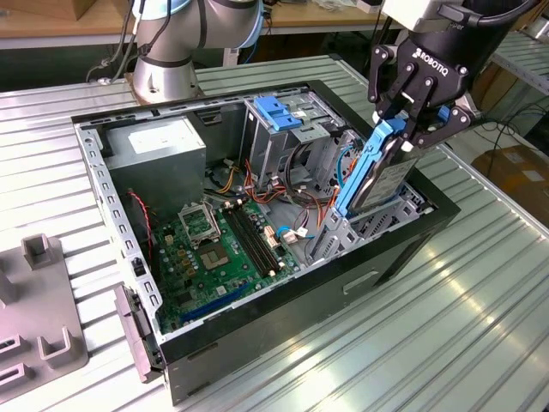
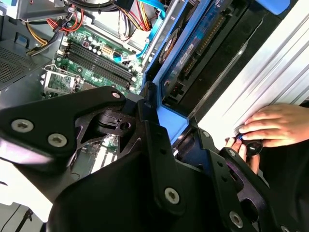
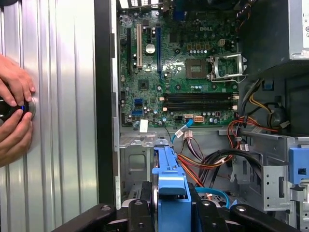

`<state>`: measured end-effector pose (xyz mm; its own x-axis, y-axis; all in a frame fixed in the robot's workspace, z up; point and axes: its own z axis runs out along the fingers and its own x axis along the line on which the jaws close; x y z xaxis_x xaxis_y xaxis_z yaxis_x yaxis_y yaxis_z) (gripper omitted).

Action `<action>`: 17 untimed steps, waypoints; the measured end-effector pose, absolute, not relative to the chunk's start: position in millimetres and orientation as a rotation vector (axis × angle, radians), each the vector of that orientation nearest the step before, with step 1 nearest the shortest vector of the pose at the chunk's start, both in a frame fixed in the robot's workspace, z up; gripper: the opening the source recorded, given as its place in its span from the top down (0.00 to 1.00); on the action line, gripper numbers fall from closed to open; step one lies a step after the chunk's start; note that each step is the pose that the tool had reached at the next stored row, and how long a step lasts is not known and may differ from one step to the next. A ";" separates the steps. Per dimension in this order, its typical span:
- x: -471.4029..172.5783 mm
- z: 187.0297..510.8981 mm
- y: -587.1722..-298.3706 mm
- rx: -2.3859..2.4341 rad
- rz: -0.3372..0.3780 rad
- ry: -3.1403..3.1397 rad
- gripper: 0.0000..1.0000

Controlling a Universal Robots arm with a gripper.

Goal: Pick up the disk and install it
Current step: 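Insert the disk into the insertion slot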

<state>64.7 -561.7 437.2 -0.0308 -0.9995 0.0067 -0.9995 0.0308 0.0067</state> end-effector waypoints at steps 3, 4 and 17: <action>64.8 435.5 -561.7 2.180 0.000 -2.249 0.63; 64.8 434.9 -561.7 2.180 0.000 -2.249 0.63; 65.2 424.5 -561.7 2.180 0.000 -2.248 0.63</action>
